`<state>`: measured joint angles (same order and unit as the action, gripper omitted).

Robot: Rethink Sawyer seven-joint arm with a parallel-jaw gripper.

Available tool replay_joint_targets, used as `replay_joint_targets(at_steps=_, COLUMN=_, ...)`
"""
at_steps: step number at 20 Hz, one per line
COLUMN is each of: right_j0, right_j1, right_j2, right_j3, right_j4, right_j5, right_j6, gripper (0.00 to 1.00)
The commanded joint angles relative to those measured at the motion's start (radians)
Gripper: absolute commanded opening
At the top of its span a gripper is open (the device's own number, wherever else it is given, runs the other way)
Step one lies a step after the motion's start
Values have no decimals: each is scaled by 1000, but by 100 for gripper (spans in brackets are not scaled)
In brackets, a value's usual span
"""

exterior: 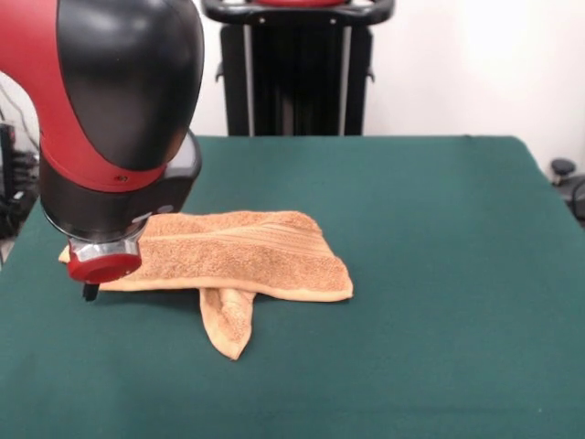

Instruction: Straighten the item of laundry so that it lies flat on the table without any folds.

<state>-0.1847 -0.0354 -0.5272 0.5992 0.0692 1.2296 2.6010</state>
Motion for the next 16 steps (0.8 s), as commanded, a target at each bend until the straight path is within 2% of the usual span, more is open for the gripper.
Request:
replay_joint_targets(at_steps=1, right_j0=34, right_j1=98, right_j2=44, right_j3=88, right_j4=-5, right_j5=58, right_j6=179, gripper=100)
replay_joint_targets(at_steps=16, right_j0=32, right_j1=120, right_j2=68, right_j3=85, right_j4=14, right_j5=26, right_j6=170, gripper=100)
